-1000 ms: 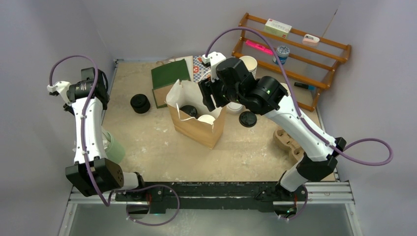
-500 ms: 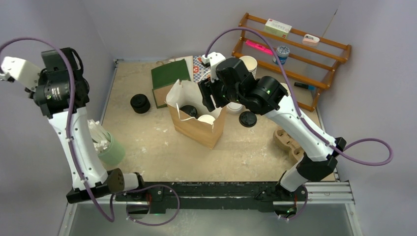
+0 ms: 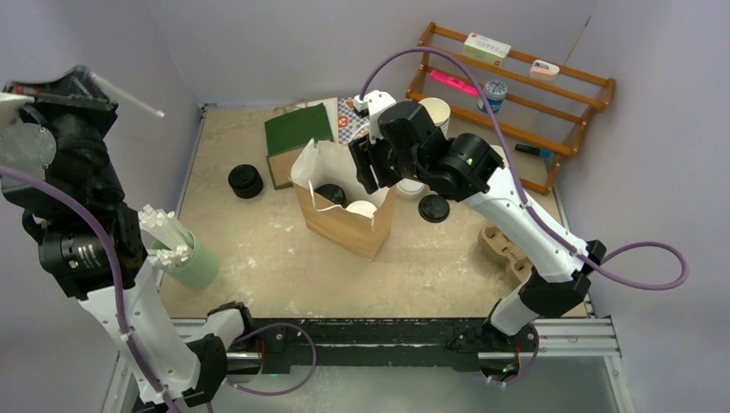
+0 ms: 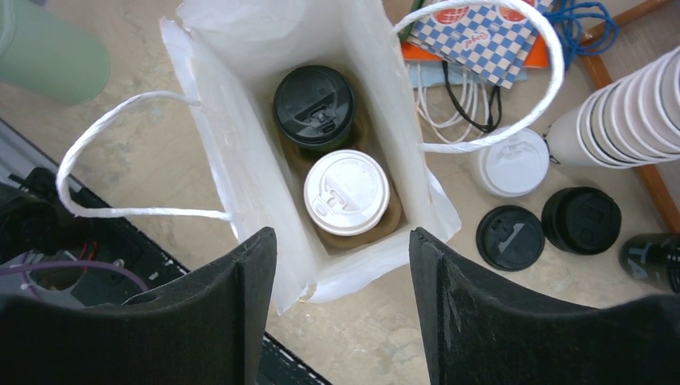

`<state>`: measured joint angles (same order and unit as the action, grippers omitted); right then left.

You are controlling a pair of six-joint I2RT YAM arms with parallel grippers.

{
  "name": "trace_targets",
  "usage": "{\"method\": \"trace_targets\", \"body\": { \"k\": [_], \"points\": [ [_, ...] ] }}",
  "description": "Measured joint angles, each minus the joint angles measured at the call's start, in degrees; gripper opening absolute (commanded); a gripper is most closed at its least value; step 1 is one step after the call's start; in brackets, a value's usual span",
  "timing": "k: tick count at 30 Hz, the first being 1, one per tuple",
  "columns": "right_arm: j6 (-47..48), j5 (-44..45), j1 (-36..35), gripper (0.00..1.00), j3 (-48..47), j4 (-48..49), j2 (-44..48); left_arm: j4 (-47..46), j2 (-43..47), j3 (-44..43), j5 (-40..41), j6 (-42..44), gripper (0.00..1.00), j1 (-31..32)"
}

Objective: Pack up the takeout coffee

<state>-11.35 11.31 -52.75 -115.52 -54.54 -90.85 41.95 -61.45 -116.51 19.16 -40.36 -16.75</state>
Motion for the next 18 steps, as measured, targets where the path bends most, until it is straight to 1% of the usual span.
{"method": "trace_targets", "body": {
  "k": [2, 4, 9, 11, 13, 15, 18],
  "points": [
    [-0.2, 2.2, 0.0, 0.64, 0.0, -0.1, 0.0, -4.2, -1.2, 0.4, -9.2, -2.0, 0.00, 0.0],
    [-0.7, 5.1, 0.0, 0.64, -0.1, -0.5, 0.0, -7.6, -2.3, 2.1, -16.3, -4.0, 0.00, 0.0],
    [-3.3, 16.7, 0.0, 0.61, -0.8, -2.3, 0.5, -18.6, -5.5, 13.9, -37.2, -12.2, 0.00, 0.0],
    [-4.6, 21.0, 0.2, 0.61, -0.7, -2.6, 1.4, -21.2, -7.1, 18.6, -42.4, -14.7, 0.00, 0.3],
    [-5.9, 24.3, 0.5, 0.61, -0.2, -2.6, 2.9, -22.0, -8.8, 22.9, -45.3, -16.1, 0.00, 2.4],
    [-7.4, 26.9, 1.3, 0.60, 1.1, -2.8, 5.4, -21.7, -10.2, 25.0, -46.2, -16.3, 0.00, 6.9],
    [-9.8, 28.9, 2.9, 0.60, 1.8, -3.5, 8.1, -22.0, -11.1, 25.5, -48.1, -16.3, 0.00, 14.1]
  ]
}}
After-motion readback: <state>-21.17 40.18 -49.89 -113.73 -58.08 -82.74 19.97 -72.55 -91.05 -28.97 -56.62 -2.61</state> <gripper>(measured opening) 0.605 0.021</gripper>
